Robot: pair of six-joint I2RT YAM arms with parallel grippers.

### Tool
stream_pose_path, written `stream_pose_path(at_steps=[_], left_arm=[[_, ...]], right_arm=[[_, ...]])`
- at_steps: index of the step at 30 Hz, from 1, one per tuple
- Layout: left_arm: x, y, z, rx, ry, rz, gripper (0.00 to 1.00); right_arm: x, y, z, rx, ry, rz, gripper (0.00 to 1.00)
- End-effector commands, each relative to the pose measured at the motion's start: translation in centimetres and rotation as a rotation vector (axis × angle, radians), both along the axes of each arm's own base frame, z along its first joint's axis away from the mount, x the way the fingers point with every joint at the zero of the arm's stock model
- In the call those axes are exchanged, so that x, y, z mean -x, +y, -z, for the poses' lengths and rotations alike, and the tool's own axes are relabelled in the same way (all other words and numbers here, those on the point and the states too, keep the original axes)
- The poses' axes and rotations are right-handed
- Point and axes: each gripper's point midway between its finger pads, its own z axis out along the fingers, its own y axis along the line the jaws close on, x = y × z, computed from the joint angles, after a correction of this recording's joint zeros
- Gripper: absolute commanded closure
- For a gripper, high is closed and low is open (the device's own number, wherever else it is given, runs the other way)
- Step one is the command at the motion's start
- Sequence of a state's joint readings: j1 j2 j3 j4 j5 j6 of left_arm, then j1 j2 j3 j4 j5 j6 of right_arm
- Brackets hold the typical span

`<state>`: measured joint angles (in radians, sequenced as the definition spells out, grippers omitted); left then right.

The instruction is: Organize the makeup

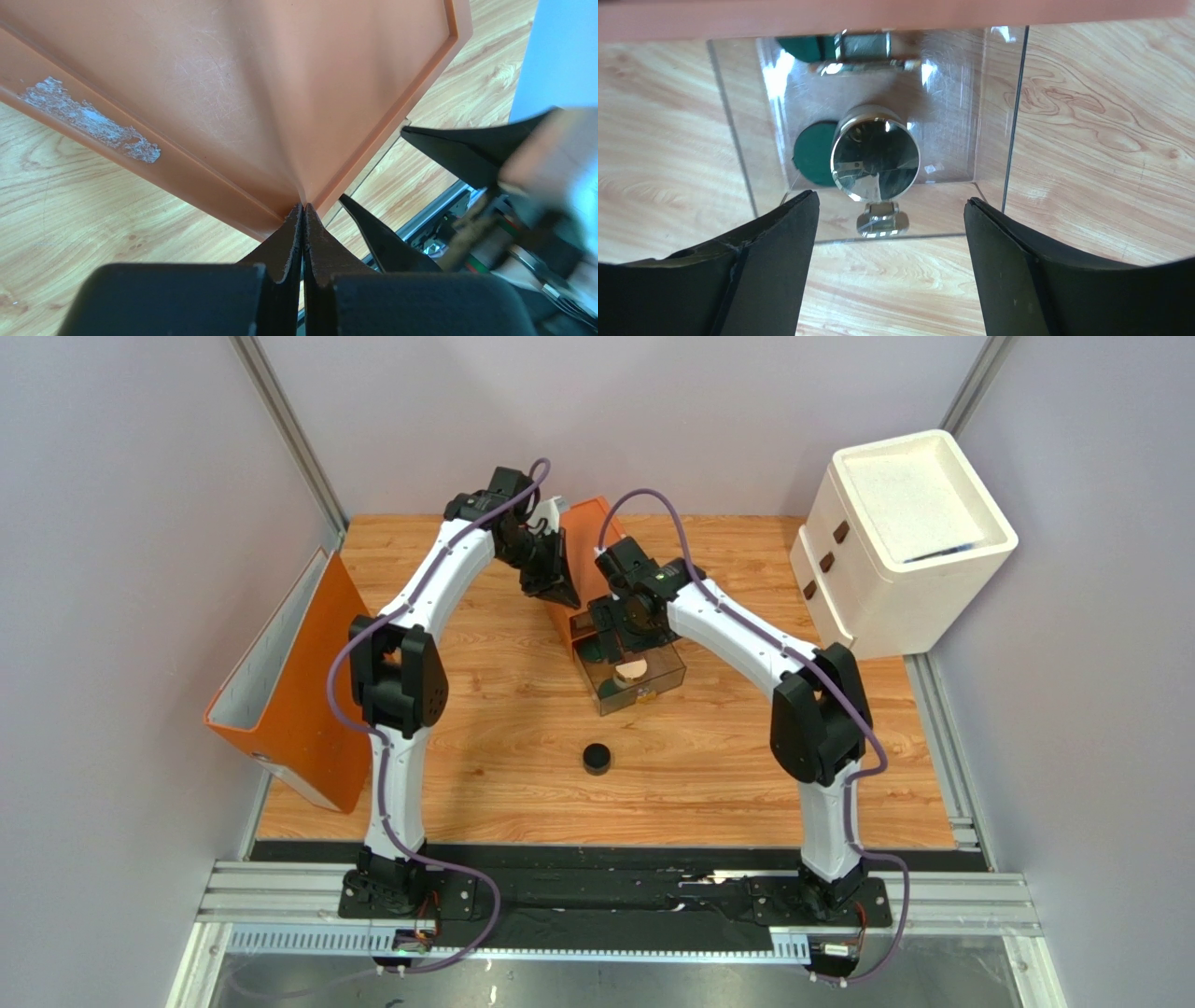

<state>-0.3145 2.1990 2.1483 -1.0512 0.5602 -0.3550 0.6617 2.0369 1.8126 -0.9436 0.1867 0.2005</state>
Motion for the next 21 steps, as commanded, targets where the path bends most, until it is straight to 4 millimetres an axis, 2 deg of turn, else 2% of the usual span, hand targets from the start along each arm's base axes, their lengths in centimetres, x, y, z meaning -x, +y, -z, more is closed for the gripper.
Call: stream_pose_path(at_steps=[1,5,6,12,16,21], left_arm=[[1.6,3.1,5.4,-0.2,0.124,-0.001,1.0],[1.5,3.0,5.4,-0.196,0.122,0.0,1.0],[1.4,3.0,5.4,-0.198,0.122,0.0,1.0],[1.5,2.9,5.7,-0.194,0.131,0.0,1.0],[1.5,2.9,5.9,-0.193,0.133,0.0,1.0],[1.6,2.9,6.0,-0.189,0.137,0.004,1.0]], right_arm=[[1.4,2.5,-5.2,-0.13,-0.102,-0.111,0.22],[5.8,5.3,-5.2,-0.164,-0.061,-0.314,0.22],[8.1,6.6,-4.5,-0.181,-0.003,-0.381,0.22],[14.9,8.7,0.3,-0.106,0.171,-0.556,0.24],[17.3,8.9,3.4,-0.068,0.267,-0.589,0.26],[17.5,7.9,5.9,-0.012,0.292,-0.562,0.27]])
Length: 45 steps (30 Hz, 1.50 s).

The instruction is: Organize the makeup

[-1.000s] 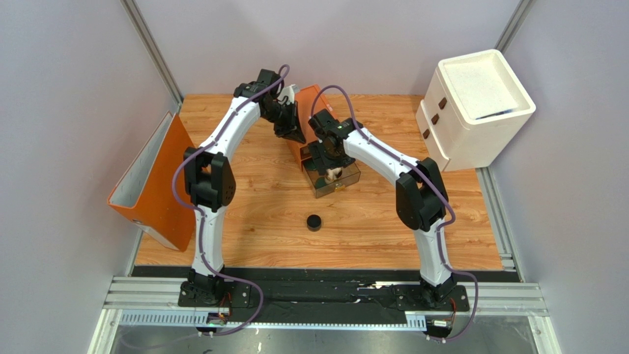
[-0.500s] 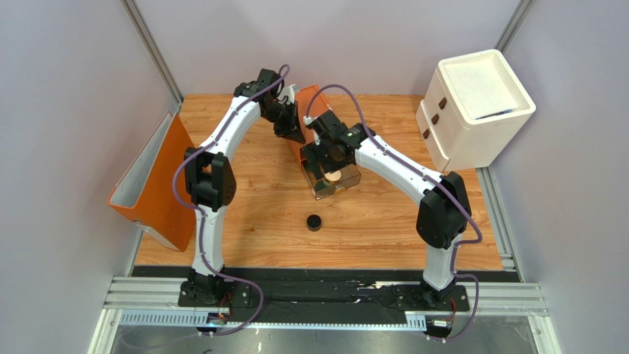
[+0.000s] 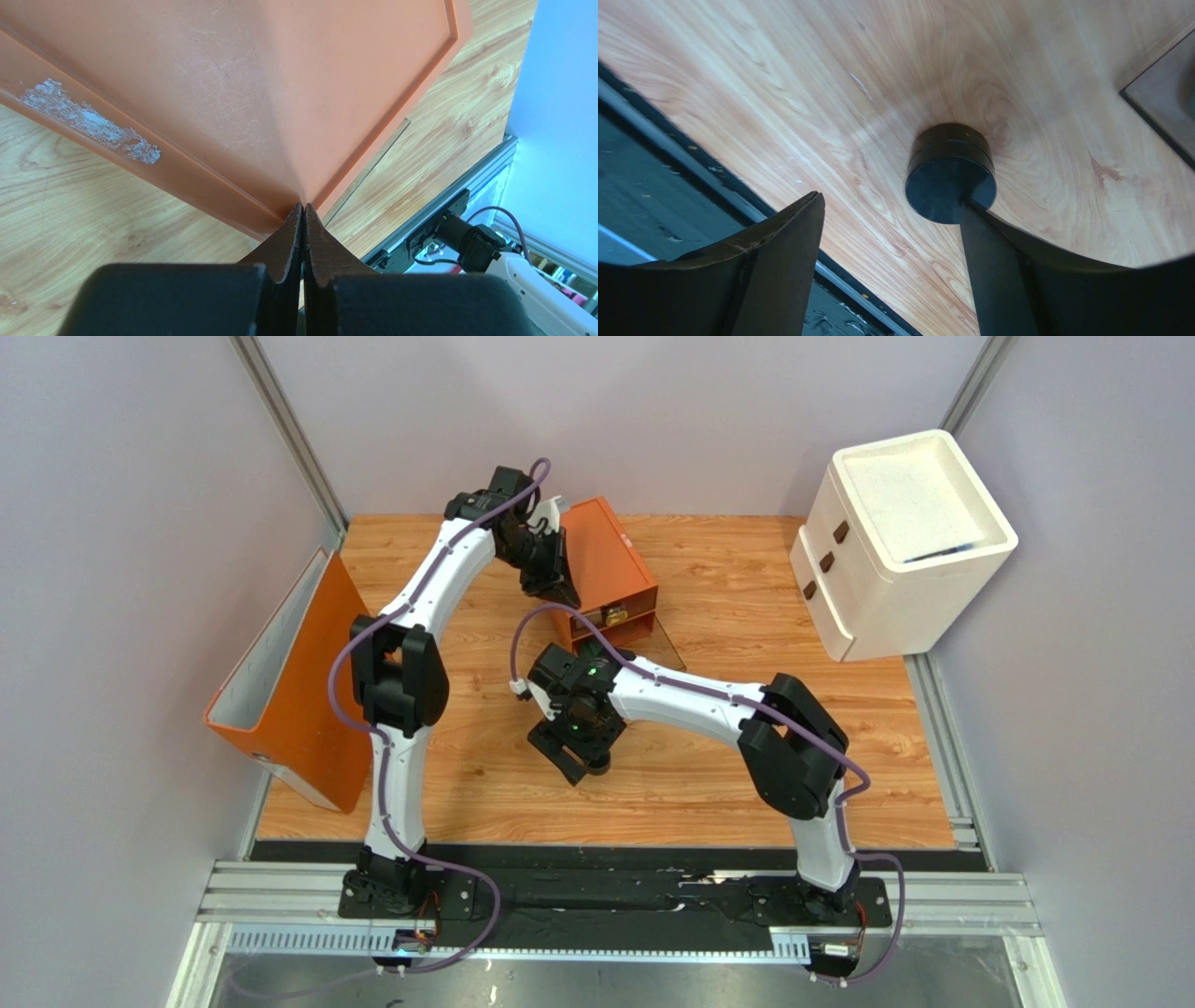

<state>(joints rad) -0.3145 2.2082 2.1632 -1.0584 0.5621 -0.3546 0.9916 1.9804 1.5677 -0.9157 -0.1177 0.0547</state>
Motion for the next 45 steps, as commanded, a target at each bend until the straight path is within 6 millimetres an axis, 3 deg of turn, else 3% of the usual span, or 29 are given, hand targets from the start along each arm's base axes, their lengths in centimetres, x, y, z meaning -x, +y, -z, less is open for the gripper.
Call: stream_pose_path(at_steps=[1,10,21,23,24,25,26,28,34,40,45], left_arm=[[1.8,3.0,6.1,-0.191,0.139,0.003,1.0],[2.1,3.1,6.3,-0.193,0.145,0.005,1.0],[2.1,3.1,6.3,-0.197,0.14,0.01,1.0],[2.1,3.2,6.4,-0.198,0.143,0.009,1.0],[2.0,3.2,6.4,-0.198,0.141,0.01,1.0],[2.1,3.2,6.4,-0.199,0.144,0.01,1.0],[2.0,3.2,6.3,-0.2,0.14,0.011,1.0],[2.1,3.2,6.4,-0.199,0.143,0.011,1.0],[2.0,3.2,6.4,-0.194,0.141,0.008,1.0],[1.9,3.2,6.3,-0.195,0.138,0.009,1.0],[1.9,3.3,6.3,-0.196,0.14,0.007,1.0]], right_arm=[[-0.4,-1.0,1.5,0.044,-0.007,0.014,0.27],[-0.9,-1.5,4.4,0.108,-0.008,0.021,0.27],[-1.9,-0.9,5.7,0.133,-0.024,0.046,0.3],[-1.9,-0.9,5.8,0.13,-0.022,0.05,0.43],[-1.8,-0.8,5.8,0.124,-0.016,0.048,0.56],[-1.8,-0.7,5.6,0.116,-0.015,0.045,0.76],[-1.9,-0.5,5.4,0.109,-0.015,0.049,0.86],[-2.0,-0.3,4.4,0.09,-0.032,0.056,1.0],[-3.6,1.0,-1.1,-0.024,-0.141,0.066,1.0],[-9.2,0.8,-7.9,-0.138,-0.302,0.215,1.0],[-13.3,-0.8,-9.5,-0.146,-0.333,0.307,1.0]])
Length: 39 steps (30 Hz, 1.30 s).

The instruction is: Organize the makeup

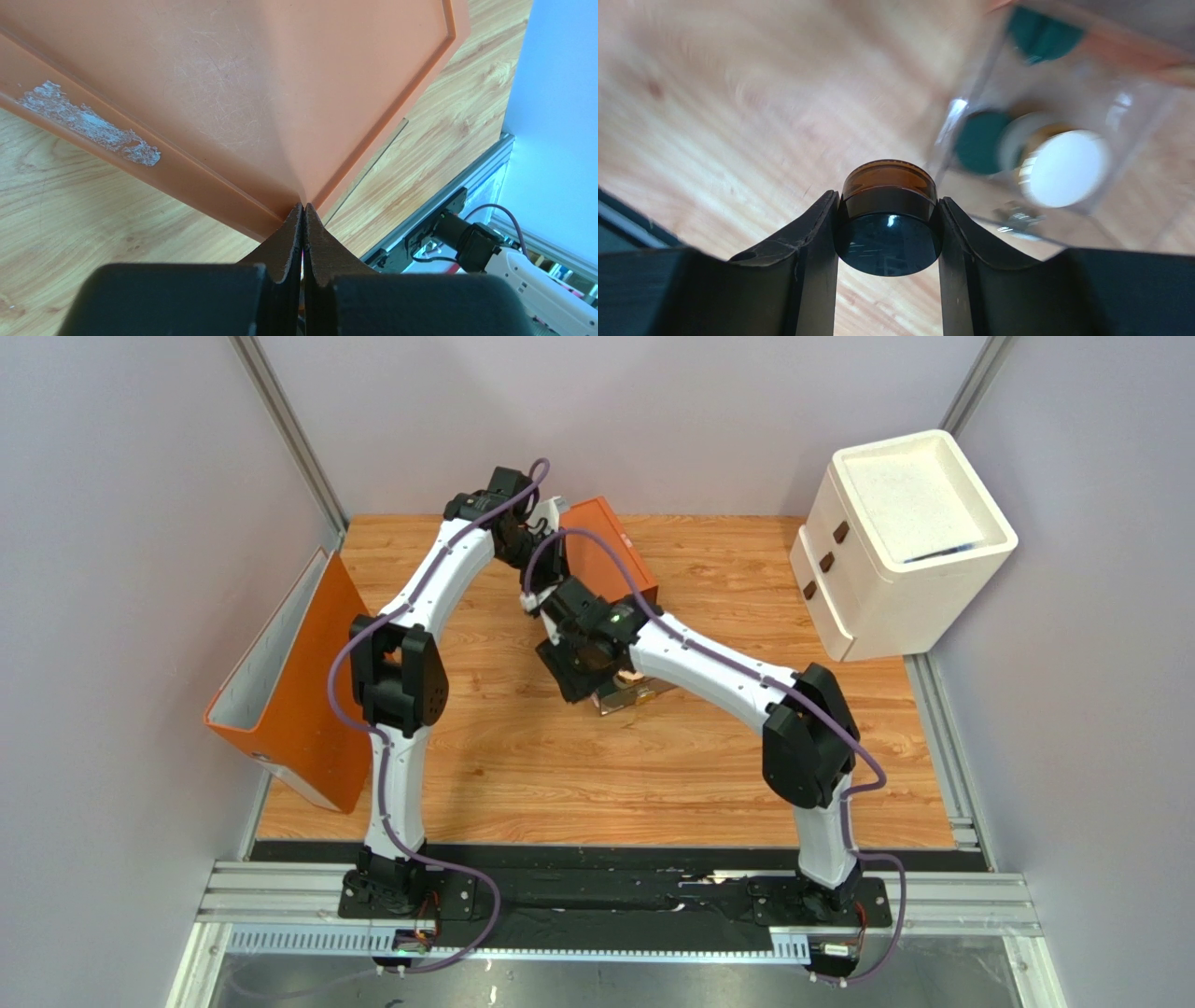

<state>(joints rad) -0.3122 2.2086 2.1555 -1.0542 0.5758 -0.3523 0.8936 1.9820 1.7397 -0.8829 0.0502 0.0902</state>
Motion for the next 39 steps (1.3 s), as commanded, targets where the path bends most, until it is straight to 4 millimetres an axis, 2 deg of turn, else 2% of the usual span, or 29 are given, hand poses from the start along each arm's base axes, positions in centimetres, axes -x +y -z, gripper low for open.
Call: stream_pose_path(at_steps=[1,6,10,15,16,17,18,19,22,25,27,32,33,34,35,36,37,38,39], left_arm=[[1.8,3.3,6.2,-0.205,0.133,0.005,1.0],[1.9,3.6,6.3,-0.215,0.135,0.006,1.0],[1.9,3.8,6.5,-0.217,0.142,0.004,1.0],[1.8,3.9,6.5,-0.219,0.144,0.001,1.0],[1.8,3.9,6.6,-0.219,0.146,0.001,1.0],[1.8,3.8,6.5,-0.217,0.143,0.001,1.0],[1.8,3.8,6.5,-0.217,0.143,0.001,1.0],[1.8,3.9,6.4,-0.22,0.143,-0.001,1.0],[1.7,3.9,6.4,-0.222,0.14,0.002,1.0],[1.7,3.9,6.4,-0.222,0.142,0.001,1.0],[1.7,3.8,6.4,-0.217,0.145,0.0,1.0],[1.6,3.7,6.4,-0.214,0.145,-0.003,1.0],[1.6,3.7,6.3,-0.213,0.14,-0.001,1.0],[1.5,3.7,6.4,-0.214,0.142,-0.003,1.0],[1.5,3.7,6.3,-0.213,0.14,-0.003,1.0],[1.5,3.7,6.3,-0.213,0.139,-0.003,1.0],[1.4,3.7,6.3,-0.212,0.137,-0.003,1.0],[1.5,3.6,6.3,-0.212,0.137,-0.002,1.0],[1.4,3.6,6.3,-0.211,0.138,-0.004,1.0]], right_arm=[[-5.0,-1.4,-3.9,-0.064,-0.1,0.126,1.0],[-8.0,-3.0,-3.6,-0.051,-0.108,0.206,1.0],[-9.3,-3.2,-3.1,-0.057,-0.1,0.237,0.99],[-10.2,-2.4,-2.3,-0.066,-0.089,0.245,0.96],[-10.3,-2.4,-2.2,-0.065,-0.089,0.249,0.91],[-10.4,-2.4,-2.0,-0.061,-0.087,0.253,0.82],[-10.6,-2.4,-1.9,-0.057,-0.092,0.264,0.7],[-10.5,-2.5,-1.8,-0.051,-0.088,0.268,0.51],[-10.3,-2.8,-1.8,-0.045,-0.09,0.273,0.31],[-10.3,-3.4,-2.5,-0.044,-0.118,0.279,0.23],[-10.5,-3.7,-2.9,-0.043,-0.134,0.284,0.22],[-9.3,-5.0,-4.9,-0.073,-0.154,0.324,0.27],[-9.2,-5.1,-5.2,-0.097,-0.157,0.335,0.35],[-8.8,-5.4,-6.8,-0.153,-0.165,0.369,0.44],[-8.3,-6.8,-5.3,-0.146,-0.125,0.406,0.58],[-8.1,-6.6,-5.5,-0.208,-0.103,0.416,0.95],[-7.7,-7.0,-5.3,-0.248,-0.077,0.444,1.0],[-6.3,-7.9,-4.6,-0.32,0.018,0.486,1.0],[-6.5,-7.8,-4.9,-0.401,0.032,0.504,1.0]])
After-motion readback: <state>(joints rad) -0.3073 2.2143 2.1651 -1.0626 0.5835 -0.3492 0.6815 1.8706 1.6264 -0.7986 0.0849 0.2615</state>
